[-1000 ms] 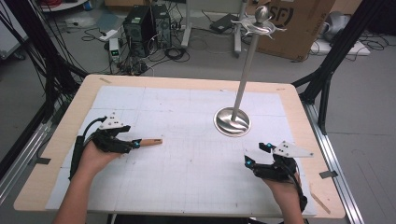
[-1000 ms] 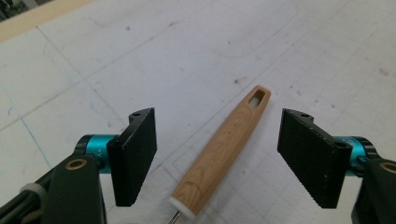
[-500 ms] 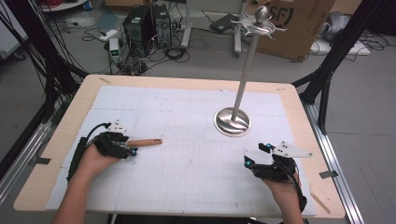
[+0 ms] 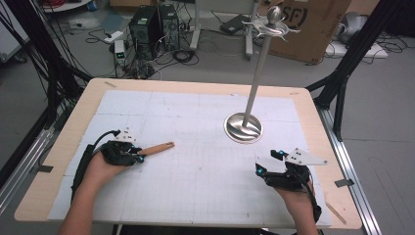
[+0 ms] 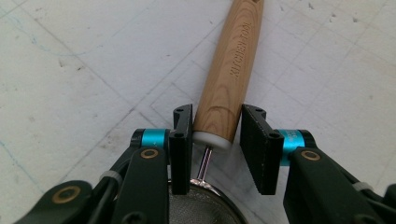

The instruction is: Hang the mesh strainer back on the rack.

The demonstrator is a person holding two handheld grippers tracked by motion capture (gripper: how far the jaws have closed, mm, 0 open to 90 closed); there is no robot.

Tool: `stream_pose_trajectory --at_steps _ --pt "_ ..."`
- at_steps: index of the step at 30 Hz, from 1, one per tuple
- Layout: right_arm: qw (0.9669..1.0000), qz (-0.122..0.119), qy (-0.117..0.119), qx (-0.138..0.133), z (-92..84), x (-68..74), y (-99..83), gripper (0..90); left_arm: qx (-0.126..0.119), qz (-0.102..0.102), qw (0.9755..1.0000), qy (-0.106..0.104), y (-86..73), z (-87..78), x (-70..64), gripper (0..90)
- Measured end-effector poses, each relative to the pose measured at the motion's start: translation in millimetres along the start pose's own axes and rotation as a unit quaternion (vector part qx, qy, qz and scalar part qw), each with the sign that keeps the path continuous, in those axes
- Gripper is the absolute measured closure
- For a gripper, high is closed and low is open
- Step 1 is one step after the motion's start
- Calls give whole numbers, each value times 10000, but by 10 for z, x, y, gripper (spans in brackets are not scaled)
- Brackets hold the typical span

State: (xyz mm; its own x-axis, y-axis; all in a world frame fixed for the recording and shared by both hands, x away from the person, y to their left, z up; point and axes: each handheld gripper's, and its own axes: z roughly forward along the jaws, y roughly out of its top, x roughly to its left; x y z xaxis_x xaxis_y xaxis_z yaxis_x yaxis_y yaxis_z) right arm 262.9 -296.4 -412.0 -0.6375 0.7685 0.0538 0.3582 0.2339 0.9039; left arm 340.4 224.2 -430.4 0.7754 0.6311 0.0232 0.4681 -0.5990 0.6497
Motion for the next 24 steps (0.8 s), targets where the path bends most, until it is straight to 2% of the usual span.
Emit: stream_pose_trajectory --at_steps 4,8,11,17,22,24 --pt "10000 14 2 1 -1 -2 0 208 -15 -63 10000 -32 21 -19 -40 660" --pt "10000 -8 -1 6 4 0 1 208 44 -6 10000 -58 28 -17 -50 633" --pt "10000 -8 -4 6 4 3 1 208 116 -51 9999 54 16 -14 -28 595" --pt "10000 0 -4 6 4 -1 -2 208 186 -66 9998 9 9 -5 -14 648" --pt "10000 -17 10 21 12 4 -2 208 173 -161 9997 11 26 -8 -43 672" --pt "10000 -2 6 28 11 4 -3 208 181 -118 9998 -5 37 -9 -63 680"
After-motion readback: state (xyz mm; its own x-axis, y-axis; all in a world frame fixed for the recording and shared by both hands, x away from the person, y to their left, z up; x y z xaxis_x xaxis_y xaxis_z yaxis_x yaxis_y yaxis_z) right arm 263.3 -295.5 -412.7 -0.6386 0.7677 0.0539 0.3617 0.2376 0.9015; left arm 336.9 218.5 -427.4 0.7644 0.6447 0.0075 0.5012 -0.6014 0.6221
